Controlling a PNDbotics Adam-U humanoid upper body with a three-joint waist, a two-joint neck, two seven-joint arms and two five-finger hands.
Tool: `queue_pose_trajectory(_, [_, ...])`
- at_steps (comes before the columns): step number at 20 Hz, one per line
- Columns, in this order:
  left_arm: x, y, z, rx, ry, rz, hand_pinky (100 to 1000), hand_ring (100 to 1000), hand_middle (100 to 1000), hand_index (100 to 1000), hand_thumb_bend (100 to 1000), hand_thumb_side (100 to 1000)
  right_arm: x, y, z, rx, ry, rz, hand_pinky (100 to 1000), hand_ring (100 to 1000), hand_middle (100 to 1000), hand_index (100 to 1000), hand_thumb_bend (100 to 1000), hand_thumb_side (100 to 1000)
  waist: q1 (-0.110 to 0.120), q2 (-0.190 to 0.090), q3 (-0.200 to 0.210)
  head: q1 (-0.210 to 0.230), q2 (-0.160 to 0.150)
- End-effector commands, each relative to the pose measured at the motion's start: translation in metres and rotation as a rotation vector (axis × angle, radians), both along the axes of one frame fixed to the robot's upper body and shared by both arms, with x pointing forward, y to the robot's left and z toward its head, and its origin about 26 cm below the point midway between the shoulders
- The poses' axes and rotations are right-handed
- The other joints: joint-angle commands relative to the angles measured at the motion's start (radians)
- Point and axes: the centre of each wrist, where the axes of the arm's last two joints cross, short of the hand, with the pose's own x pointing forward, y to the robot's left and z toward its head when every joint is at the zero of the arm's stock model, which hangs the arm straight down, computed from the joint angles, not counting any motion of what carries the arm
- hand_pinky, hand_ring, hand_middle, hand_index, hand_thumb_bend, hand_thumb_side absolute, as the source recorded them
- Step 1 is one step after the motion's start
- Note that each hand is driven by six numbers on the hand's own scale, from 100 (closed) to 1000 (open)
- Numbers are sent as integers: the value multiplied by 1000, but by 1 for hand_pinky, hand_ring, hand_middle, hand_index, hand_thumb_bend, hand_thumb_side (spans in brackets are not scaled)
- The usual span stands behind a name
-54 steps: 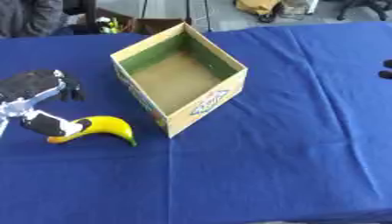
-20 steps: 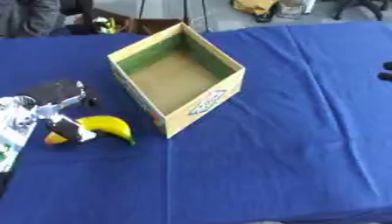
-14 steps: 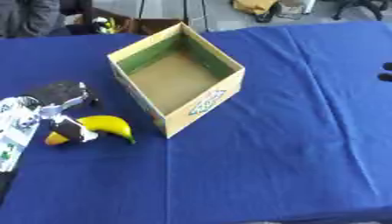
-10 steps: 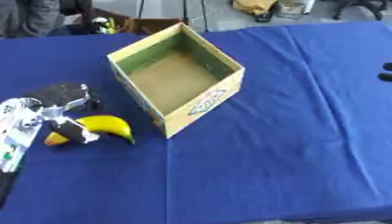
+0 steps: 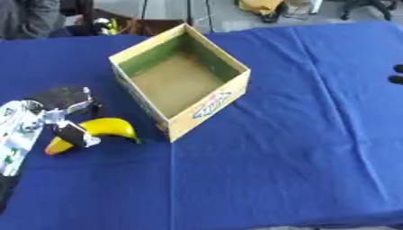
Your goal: Pick up objects on the table and place them in the box.
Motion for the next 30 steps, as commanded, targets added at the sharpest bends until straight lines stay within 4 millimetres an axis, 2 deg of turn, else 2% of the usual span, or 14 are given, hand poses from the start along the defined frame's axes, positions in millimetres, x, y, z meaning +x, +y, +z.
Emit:
queue_pose_trajectory(1, [1,4,11,20,-24,3,539,472,470,587,400,281,1,-2,8,-11,-22,6,653,670,606,814,100,828,-1,-14,0,0,5])
queue_pose_trajectory(7, [0,5,14,5,-42,1,506,437,430,529,283,223,0,-2,8,-11,-21,4,653,670,606,814,100,828,0,-14,0,-1,6])
queue_pose_trajectory(15, [-4,9,27,-9,-56,-15,501,431,419,514,257,224,0,-3,7,-12,-20,1,654,671,606,814,100,828,1,-17,2,-7,8])
queue_pose_trajectory(20, [-9,16,46,0,-75,-32,500,433,420,514,264,222,0,-4,6,-14,-16,-3,654,671,606,814,100,829,4,-22,4,-12,9])
queue_pose_trajectory(26, [-15,21,81,26,-119,-72,500,436,423,516,291,219,-1,-6,6,-18,-12,-5,654,671,606,814,100,826,8,-29,1,-17,11])
queue_pose_trajectory(27, [-16,22,87,28,-126,-80,500,436,423,515,196,287,-1,-6,5,-19,-10,-5,654,671,606,814,100,831,8,-30,0,-18,12])
queue_pose_trajectory(28, [-17,23,92,28,-130,-88,500,436,423,515,290,220,-1,-6,5,-19,-9,-5,654,671,606,814,100,826,9,-32,-1,-18,13])
queue_pose_trajectory(30, [-17,23,102,28,-140,-101,500,436,424,517,298,215,-1,-6,5,-20,-6,-5,654,671,606,814,100,826,10,-34,-3,-19,15])
